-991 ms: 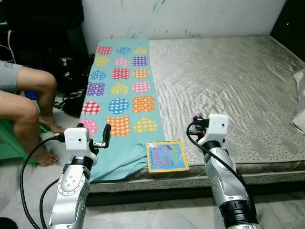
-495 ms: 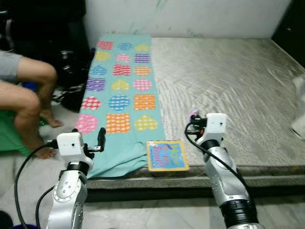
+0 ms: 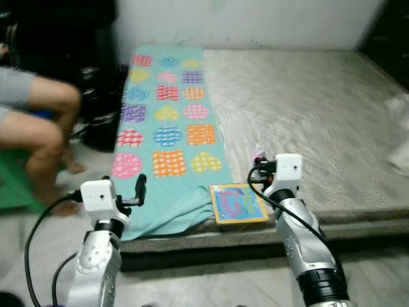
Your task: Clean up the room
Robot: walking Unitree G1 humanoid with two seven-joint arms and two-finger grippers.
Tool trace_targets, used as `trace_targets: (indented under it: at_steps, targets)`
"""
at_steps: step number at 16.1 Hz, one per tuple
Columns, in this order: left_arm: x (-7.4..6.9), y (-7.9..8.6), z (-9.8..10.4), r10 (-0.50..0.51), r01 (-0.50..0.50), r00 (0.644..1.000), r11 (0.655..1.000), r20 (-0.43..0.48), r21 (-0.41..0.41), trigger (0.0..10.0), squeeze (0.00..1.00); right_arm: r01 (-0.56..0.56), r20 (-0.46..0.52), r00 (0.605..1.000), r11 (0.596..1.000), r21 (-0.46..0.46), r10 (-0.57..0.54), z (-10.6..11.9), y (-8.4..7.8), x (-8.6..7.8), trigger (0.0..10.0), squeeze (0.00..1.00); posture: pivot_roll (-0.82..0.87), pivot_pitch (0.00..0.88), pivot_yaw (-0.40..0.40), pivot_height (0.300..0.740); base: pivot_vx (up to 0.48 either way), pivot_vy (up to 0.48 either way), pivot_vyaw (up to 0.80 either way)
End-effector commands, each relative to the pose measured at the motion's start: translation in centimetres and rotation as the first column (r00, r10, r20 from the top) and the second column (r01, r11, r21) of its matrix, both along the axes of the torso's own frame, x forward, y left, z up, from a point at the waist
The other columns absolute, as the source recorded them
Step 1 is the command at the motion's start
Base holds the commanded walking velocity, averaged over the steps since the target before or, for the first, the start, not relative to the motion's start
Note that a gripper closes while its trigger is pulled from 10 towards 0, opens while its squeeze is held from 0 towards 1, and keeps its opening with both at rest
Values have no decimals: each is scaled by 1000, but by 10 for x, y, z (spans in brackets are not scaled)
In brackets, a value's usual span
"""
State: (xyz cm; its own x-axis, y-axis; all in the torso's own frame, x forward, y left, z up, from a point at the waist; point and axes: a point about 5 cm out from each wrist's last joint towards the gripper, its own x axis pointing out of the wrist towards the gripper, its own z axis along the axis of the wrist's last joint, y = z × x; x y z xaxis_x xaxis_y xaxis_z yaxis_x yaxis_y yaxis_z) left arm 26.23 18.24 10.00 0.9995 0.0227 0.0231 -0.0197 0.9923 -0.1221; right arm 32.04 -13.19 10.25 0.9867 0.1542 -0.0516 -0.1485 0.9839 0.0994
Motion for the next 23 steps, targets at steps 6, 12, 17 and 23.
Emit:
trace_targets:
  at_steps: [6,12,17,23]
  targets:
    - [-2,2,-2,8,-8,1000,1000,-14,2,10000,0,-62,34,997,998,-12,63,7,11,1,10000,0,-26,95,-73,740,0,0,400]
    - [-3,2,-2,5,-5,1000,1000,-17,-2,10000,0,-76,34,996,997,-10,77,7,13,0,10000,0,-28,102,-73,740,0,0,800]
    - [-3,0,-2,7,-7,1000,1000,-16,-8,10000,0,-116,54,992,993,-23,117,10,17,-1,10000,0,-32,106,-79,740,0,0,800]
    - [-2,0,-1,12,-12,1000,1000,-17,-12,10000,0,-132,58,989,991,-12,133,12,20,-2,10000,0,-31,107,-82,740,0,0,800]
